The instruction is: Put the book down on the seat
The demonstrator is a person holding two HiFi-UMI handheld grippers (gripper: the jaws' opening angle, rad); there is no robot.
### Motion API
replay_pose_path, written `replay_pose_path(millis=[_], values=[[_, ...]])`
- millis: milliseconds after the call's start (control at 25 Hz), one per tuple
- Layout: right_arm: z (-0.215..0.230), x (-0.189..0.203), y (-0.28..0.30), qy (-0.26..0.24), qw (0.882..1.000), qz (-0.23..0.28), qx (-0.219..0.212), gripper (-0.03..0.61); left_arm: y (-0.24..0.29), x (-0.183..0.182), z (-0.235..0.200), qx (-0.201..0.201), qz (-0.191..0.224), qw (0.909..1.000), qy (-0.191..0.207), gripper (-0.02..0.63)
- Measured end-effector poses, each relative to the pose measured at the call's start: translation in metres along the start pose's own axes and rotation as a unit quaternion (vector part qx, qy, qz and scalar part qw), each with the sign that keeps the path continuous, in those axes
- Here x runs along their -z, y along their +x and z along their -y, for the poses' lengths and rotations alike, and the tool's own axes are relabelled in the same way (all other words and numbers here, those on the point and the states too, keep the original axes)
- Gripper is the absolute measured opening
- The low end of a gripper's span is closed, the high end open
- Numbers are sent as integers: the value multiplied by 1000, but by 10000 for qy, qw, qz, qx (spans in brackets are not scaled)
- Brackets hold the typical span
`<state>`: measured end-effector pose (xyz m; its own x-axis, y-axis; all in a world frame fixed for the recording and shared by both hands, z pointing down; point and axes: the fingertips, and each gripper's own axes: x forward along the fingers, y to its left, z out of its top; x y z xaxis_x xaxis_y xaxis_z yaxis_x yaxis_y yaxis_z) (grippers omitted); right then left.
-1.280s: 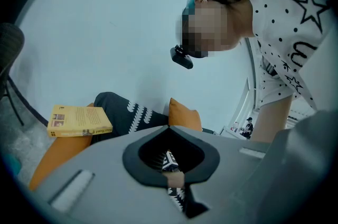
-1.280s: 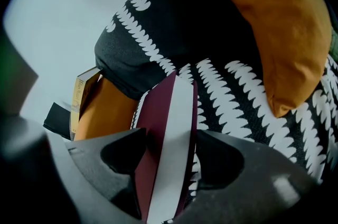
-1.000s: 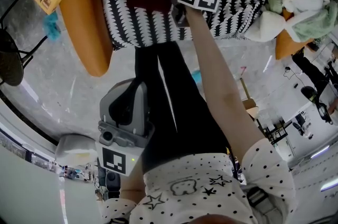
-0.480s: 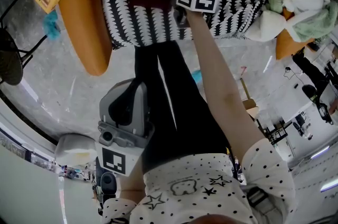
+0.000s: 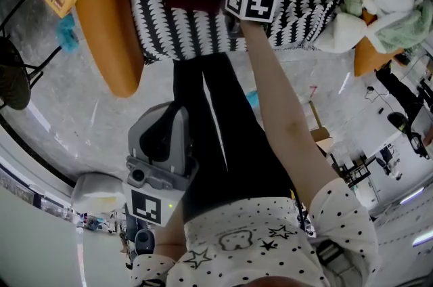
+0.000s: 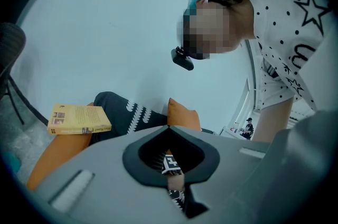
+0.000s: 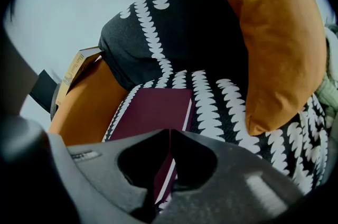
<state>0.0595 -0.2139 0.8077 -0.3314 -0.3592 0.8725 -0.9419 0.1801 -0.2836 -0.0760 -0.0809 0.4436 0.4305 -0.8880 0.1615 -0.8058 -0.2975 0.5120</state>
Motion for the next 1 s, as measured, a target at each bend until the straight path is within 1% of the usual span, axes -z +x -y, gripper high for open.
replay_pose_path(millis=[40, 280, 400, 720, 1000], values=[[1, 0, 0, -10, 10000, 6, 40, -2, 0, -1, 0, 4, -3, 10000, 5, 2], [3, 1, -3, -45, 9999, 3, 100, -5, 0, 0, 1, -2, -3, 10000, 18, 2], [9, -3, -7, -49, 9998, 88, 179, -6, 1, 2, 2, -27, -25, 10000, 9, 2], [-2, -24, -21, -168, 9990, 400, 60, -6, -2, -10, 0, -161, 37, 9999, 28, 2], [-15, -56, -36, -313, 9969, 715, -57, -6, 3, -23, 4, -162, 137, 9997, 95, 2]])
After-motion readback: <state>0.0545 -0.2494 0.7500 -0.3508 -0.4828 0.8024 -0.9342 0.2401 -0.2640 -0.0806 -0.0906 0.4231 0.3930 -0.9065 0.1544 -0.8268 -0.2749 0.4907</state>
